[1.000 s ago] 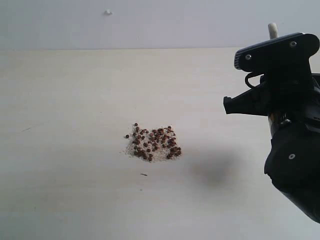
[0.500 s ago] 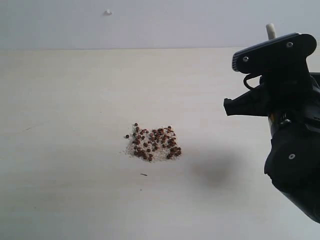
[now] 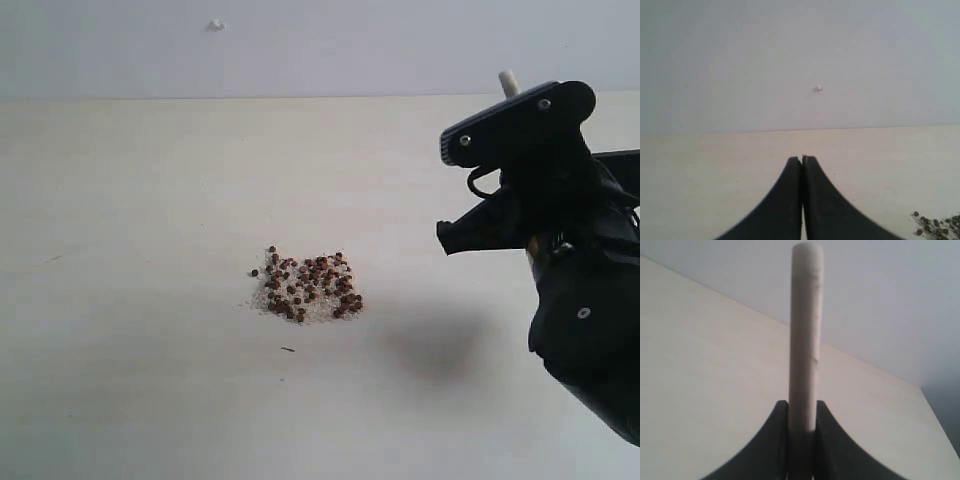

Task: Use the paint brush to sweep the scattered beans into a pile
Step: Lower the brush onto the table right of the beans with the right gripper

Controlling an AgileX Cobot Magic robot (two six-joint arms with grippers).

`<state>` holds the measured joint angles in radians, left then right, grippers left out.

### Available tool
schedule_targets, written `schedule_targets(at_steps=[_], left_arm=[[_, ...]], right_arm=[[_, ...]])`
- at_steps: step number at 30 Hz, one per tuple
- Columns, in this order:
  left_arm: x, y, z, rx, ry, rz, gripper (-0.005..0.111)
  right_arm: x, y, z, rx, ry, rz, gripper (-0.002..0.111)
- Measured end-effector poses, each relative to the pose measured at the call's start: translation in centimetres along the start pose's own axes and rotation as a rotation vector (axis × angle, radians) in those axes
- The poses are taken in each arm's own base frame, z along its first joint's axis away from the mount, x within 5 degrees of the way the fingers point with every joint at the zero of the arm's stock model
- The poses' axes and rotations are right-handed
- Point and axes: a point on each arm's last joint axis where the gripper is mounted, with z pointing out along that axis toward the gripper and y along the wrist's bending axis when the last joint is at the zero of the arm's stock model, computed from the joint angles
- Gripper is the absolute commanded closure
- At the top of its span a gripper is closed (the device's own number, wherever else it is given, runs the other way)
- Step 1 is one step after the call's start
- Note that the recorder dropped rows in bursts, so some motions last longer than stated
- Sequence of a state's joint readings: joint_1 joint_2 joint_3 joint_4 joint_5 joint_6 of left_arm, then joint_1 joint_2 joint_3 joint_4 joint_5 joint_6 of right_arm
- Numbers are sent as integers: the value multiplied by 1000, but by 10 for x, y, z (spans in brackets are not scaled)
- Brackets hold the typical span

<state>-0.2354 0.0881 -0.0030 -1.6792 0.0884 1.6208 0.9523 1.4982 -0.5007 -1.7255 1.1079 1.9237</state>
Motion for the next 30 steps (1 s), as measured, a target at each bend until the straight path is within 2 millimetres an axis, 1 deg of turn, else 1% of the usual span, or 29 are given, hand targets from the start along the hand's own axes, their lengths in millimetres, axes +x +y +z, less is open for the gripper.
schedule_targets(at_steps=[2,4,6,7,10,11,12,15,17,19,20,25,30], left_arm=[[0,0,0,0,0,0,107],[0,0,0,0,0,0,107],[0,0,0,0,0,0,107],[0,0,0,0,0,0,107],[0,0,0,0,0,0,107],[0,0,0,0,0,0,107],[0,0,0,0,0,0,107],[0,0,0,0,0,0,107],[0,0,0,0,0,0,107],[0,0,0,0,0,0,107],[0,0,0,0,0,0,107],[0,0,0,0,0,0,107],[0,0,0,0,0,0,107]], right_arm=[[0,2,2,-34,18,-38,108],[-5,5,8,-80,41,-60,108],[-12,6,19,-147,70,-83,108],[-22,9,28,-236,85,-82,108],[-42,-1,51,-336,89,-80,108],[-47,-12,61,-341,108,-60,108],[-48,-20,69,-372,143,-4,108],[-52,-27,77,-470,165,92,108],[-58,-32,82,-533,155,194,108],[-60,-39,86,-542,148,252,108],[-60,-40,87,-552,139,257,108],[-68,-45,90,-643,17,144,108],[-71,-64,100,-646,-12,183,108]])
